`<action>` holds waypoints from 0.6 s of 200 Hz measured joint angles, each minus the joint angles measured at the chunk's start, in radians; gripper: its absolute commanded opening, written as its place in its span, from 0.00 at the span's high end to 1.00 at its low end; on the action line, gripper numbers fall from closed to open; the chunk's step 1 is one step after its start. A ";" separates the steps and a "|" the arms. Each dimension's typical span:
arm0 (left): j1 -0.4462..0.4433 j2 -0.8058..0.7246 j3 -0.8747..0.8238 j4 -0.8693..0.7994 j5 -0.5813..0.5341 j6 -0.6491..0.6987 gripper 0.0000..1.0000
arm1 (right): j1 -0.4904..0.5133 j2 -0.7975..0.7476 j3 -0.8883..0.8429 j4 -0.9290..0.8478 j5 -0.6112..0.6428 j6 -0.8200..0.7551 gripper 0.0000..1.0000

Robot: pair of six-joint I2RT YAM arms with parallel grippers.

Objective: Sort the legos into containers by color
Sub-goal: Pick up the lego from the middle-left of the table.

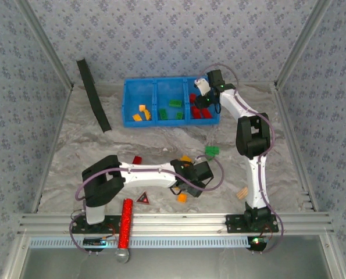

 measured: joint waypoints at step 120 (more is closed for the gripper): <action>-0.005 0.095 0.083 -0.052 -0.054 0.000 0.43 | -0.008 -0.040 0.000 0.000 0.000 0.006 0.51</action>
